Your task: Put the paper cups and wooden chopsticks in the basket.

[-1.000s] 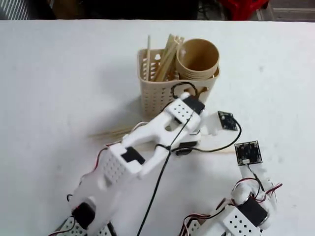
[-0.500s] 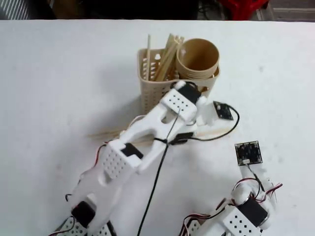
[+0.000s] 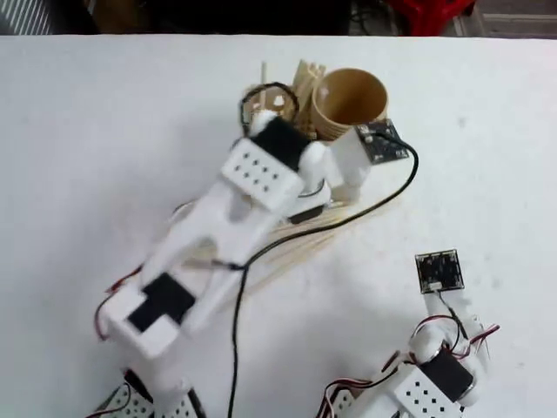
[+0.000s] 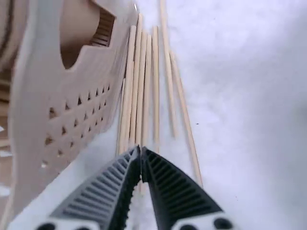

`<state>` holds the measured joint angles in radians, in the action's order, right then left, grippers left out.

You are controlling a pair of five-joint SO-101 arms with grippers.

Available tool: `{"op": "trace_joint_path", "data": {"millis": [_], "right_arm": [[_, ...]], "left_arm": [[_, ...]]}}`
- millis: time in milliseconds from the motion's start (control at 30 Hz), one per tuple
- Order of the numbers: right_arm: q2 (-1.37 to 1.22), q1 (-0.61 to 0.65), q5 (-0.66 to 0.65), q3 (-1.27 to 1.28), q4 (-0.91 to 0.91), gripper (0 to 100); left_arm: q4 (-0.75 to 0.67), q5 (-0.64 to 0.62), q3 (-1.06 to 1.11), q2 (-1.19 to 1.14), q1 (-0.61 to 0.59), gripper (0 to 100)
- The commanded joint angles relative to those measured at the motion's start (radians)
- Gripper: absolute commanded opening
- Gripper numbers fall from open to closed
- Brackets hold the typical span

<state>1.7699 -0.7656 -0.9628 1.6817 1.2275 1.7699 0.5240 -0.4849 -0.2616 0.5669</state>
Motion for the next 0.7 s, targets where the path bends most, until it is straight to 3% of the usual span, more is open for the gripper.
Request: {"op": "trace_joint_path", "data": {"millis": [0,133,267,367,667], "right_arm": [[0.007,0.013,-0.012,0.011,0.008,3.3],[0.007,0.013,-0.005,0.011,0.008,3.3],[0.007,0.013,-0.003,0.011,0.010,3.3],[0.007,0.013,0.011,0.011,0.012,3.3],[0.007,0.013,0.038,0.011,0.007,3.3]], "left_arm": [[-0.021,-0.003,0.117,0.131,-0.021,3],[-0.152,-0.003,0.359,0.137,-0.024,4],[-0.362,-0.003,0.592,0.139,0.008,14],[-0.506,-0.003,0.697,0.133,0.027,15],[-0.680,-0.026,0.721,0.074,0.028,15]]}}
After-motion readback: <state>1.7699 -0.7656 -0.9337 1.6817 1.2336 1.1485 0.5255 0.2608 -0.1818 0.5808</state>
